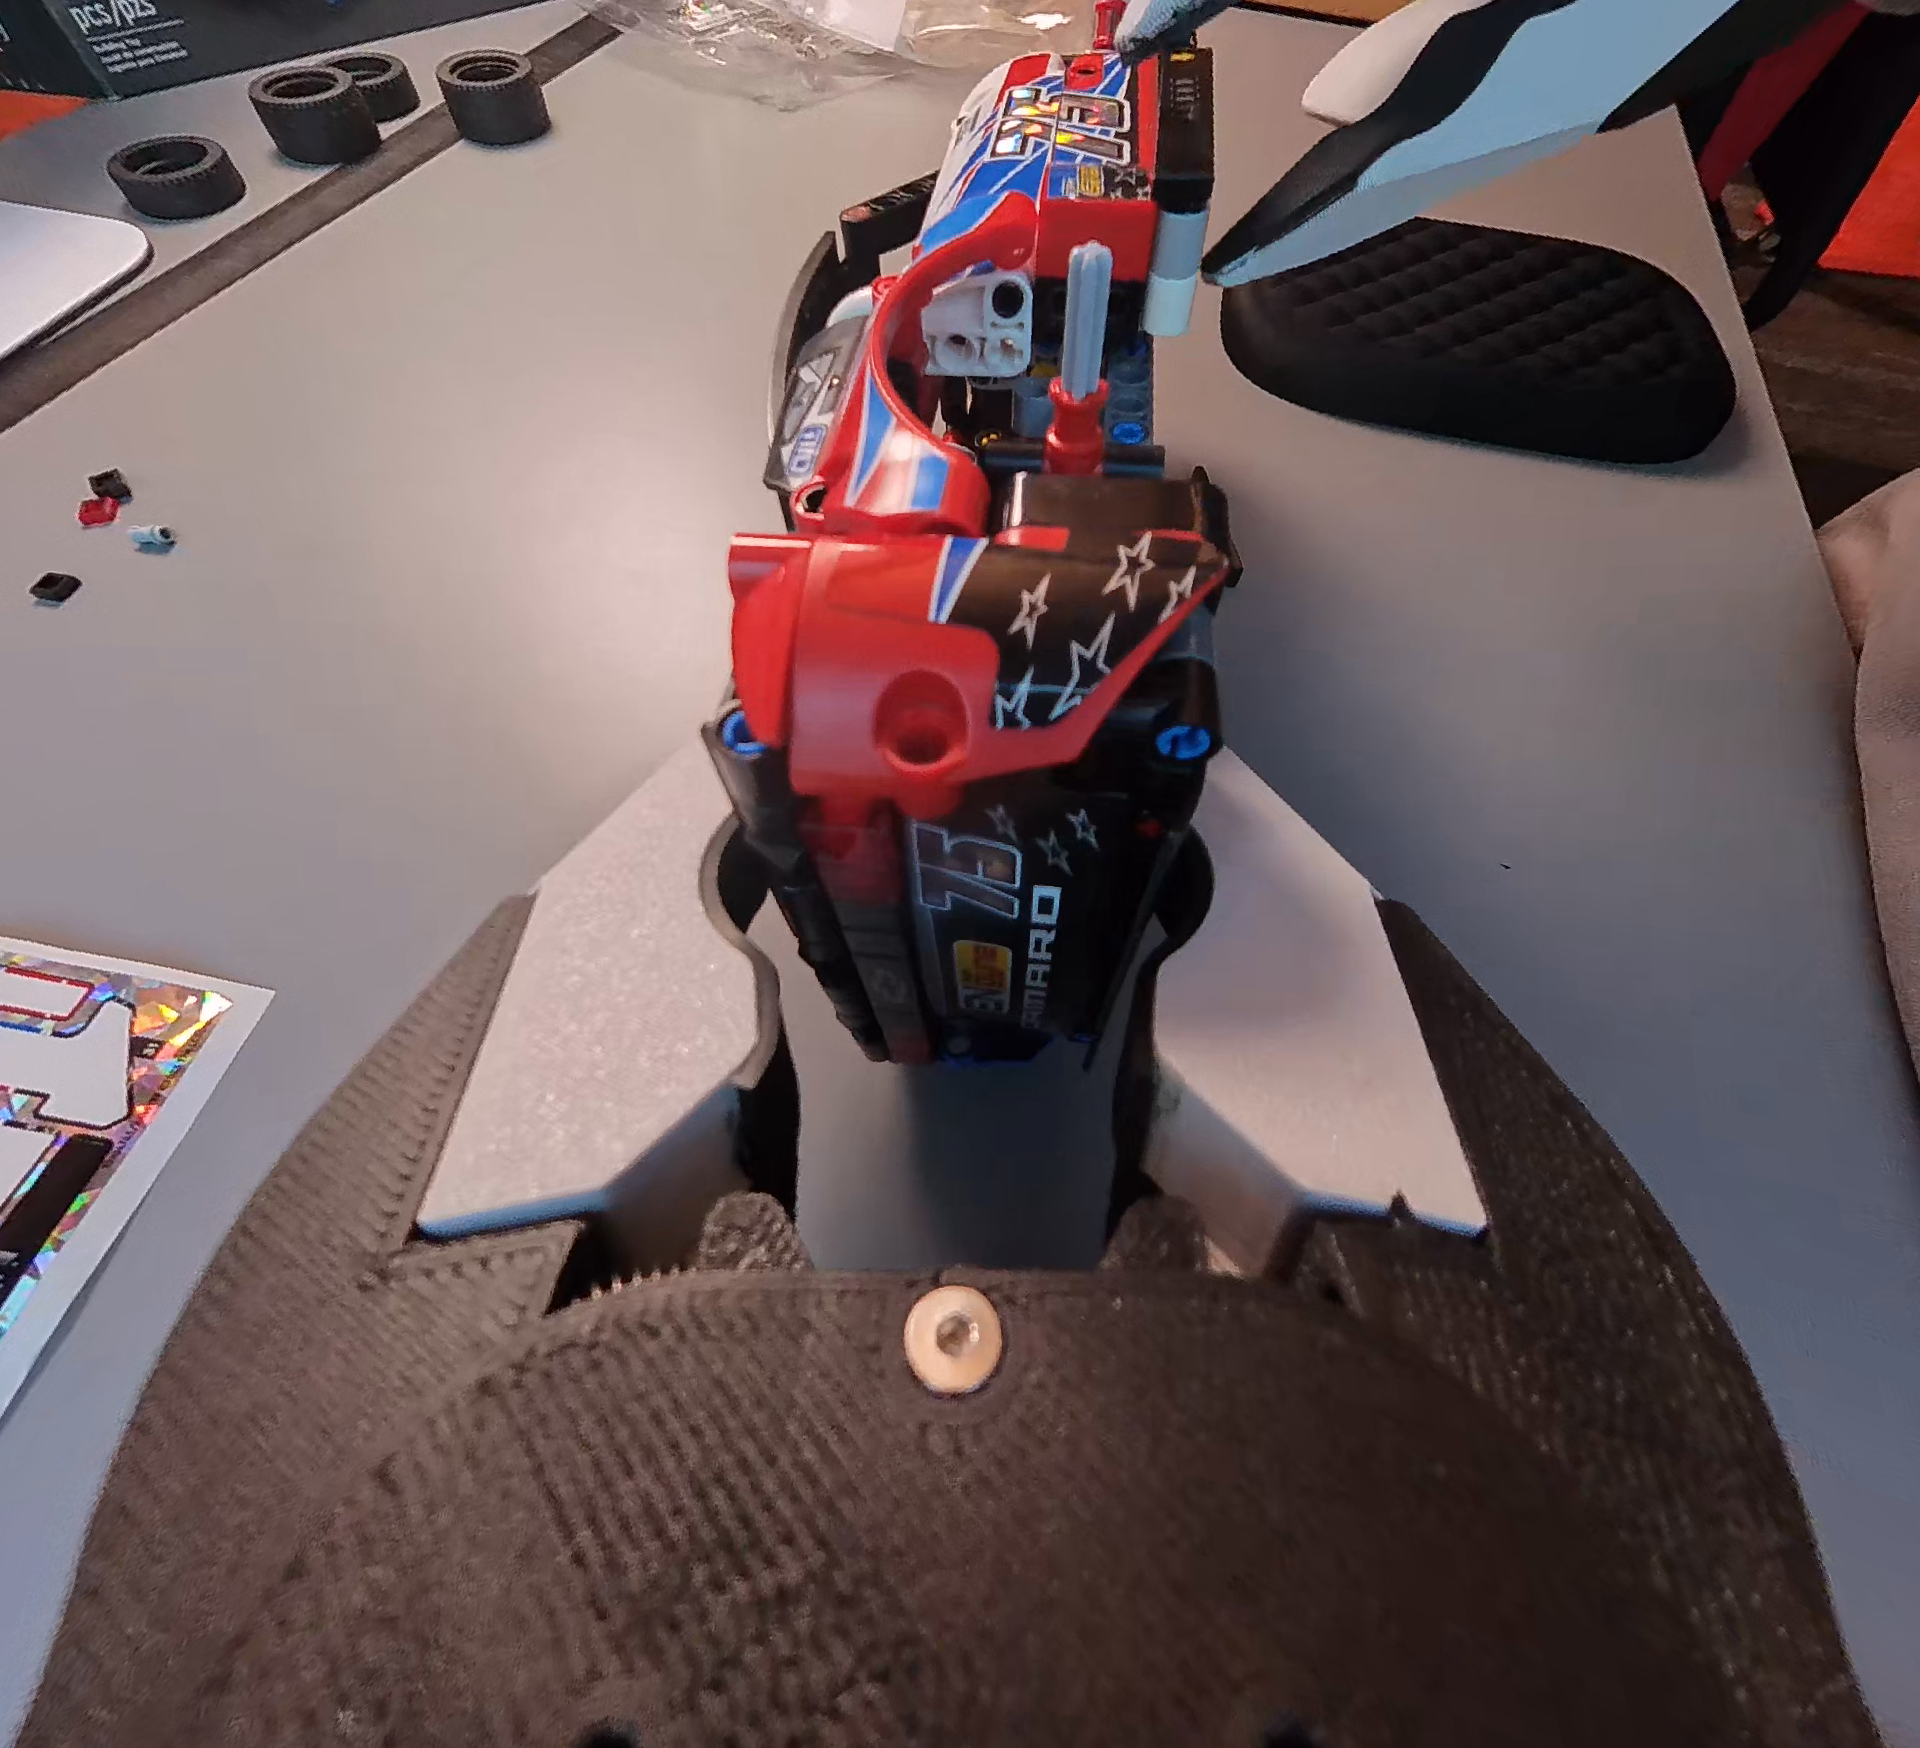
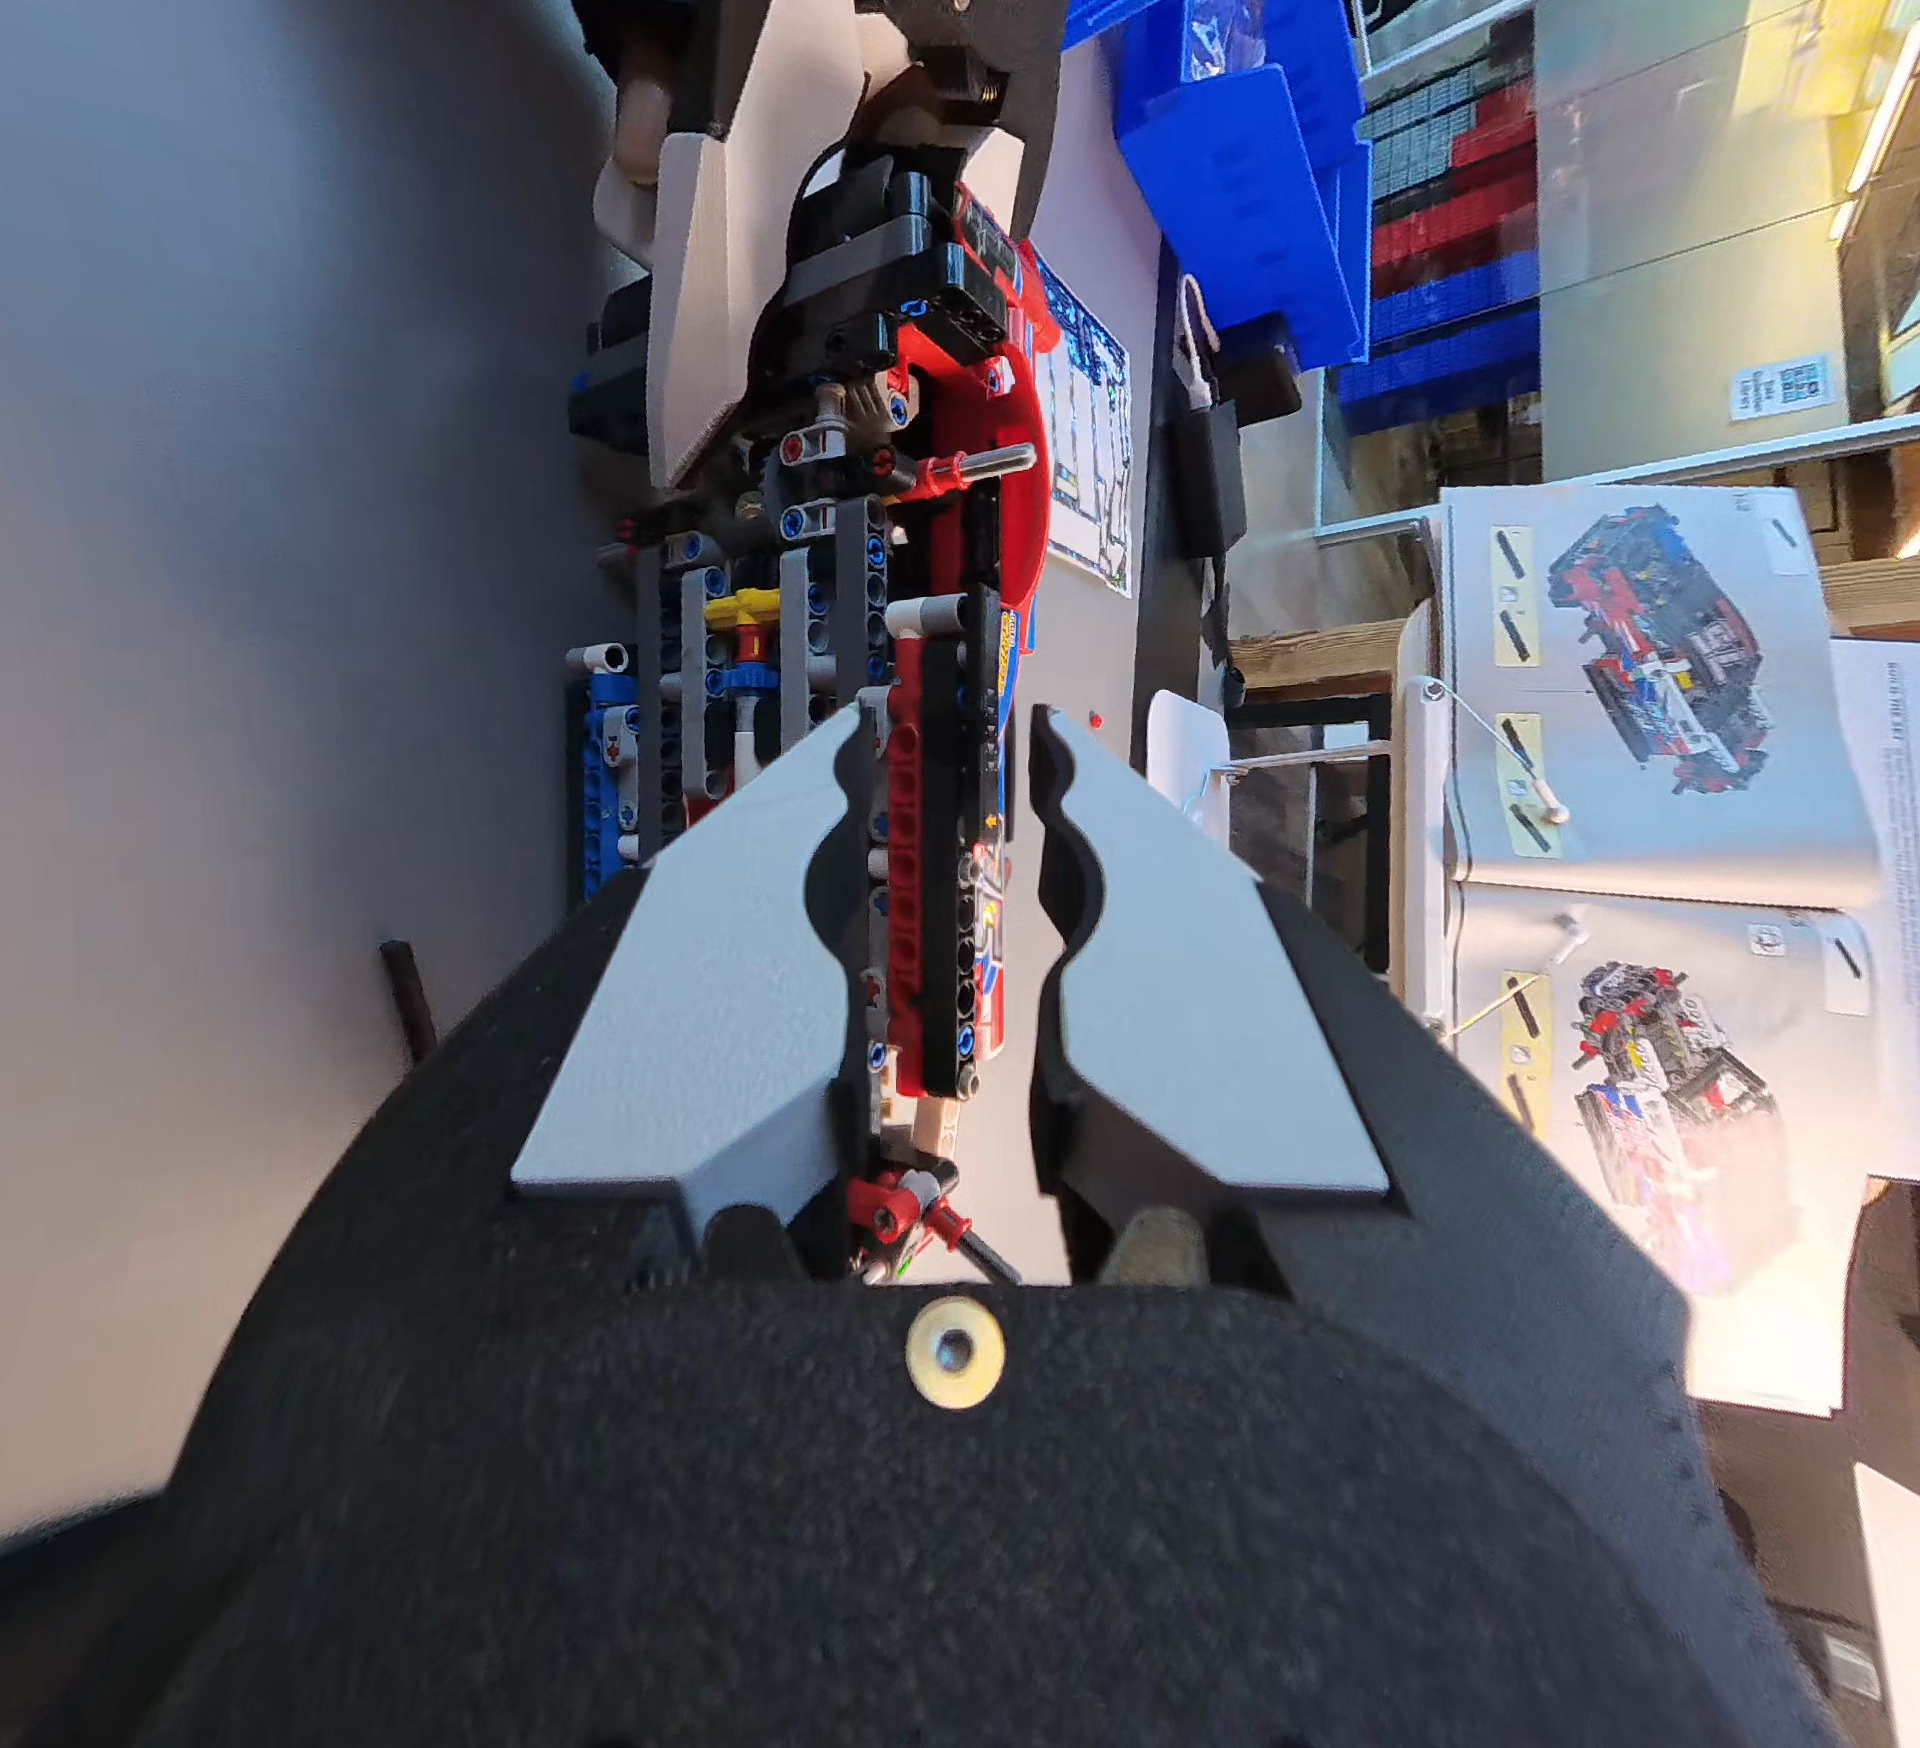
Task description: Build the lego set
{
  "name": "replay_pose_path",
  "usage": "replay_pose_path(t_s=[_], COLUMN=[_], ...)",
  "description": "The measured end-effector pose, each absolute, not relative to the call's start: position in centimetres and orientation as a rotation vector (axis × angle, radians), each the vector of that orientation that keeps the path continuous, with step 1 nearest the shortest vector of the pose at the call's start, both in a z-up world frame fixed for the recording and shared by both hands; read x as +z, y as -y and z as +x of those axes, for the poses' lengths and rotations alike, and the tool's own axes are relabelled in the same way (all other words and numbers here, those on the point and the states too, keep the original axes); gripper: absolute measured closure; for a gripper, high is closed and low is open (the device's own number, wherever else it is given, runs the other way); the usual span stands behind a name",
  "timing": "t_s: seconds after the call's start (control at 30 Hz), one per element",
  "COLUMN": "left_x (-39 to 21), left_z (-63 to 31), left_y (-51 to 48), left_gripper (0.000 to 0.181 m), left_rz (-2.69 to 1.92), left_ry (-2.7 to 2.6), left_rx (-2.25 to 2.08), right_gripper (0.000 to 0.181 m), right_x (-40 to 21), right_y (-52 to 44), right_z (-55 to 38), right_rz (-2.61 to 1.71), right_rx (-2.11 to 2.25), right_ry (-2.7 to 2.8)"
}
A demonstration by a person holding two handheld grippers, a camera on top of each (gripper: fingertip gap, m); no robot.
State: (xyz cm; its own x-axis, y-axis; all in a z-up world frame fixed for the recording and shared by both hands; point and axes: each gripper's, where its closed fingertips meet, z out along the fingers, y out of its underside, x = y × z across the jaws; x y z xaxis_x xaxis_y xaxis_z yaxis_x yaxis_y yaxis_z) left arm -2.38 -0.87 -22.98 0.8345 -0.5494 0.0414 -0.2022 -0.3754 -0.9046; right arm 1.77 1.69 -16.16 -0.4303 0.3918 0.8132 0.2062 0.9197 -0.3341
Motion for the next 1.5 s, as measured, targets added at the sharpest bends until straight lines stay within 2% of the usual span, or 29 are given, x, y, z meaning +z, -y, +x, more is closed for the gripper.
replay_pose_path(t_s=[0.2,0.87,1.4,1.5], left_x=[-22.99,-23.07,-23.11,-23.12], left_z=[-2.42,-2.48,-2.54,-2.58], left_y=[0.87,0.77,0.69,0.67], left_gripper=[0.108,0.108,0.108,0.108], left_rz=[-1.956,-1.965,-1.964,-1.964], left_ry=[-0.553,-0.536,-0.543,-0.537], left_rx=[-0.42,-0.46,-0.483,-0.488], right_gripper=[0.16,0.157,0.154,0.163], right_x=[-16.59,-16.9,-16.37,-16.16], right_y=[-1.92,-2.04,-2.13,-2.52], right_z=[1.85,2.04,2.53,2.69], right_rz=[-0.415,-0.311,-0.489,-0.517], right_rx=[0.215,0.113,0.385,0.402], right_ry=[2.044,1.972,1.986,1.989])
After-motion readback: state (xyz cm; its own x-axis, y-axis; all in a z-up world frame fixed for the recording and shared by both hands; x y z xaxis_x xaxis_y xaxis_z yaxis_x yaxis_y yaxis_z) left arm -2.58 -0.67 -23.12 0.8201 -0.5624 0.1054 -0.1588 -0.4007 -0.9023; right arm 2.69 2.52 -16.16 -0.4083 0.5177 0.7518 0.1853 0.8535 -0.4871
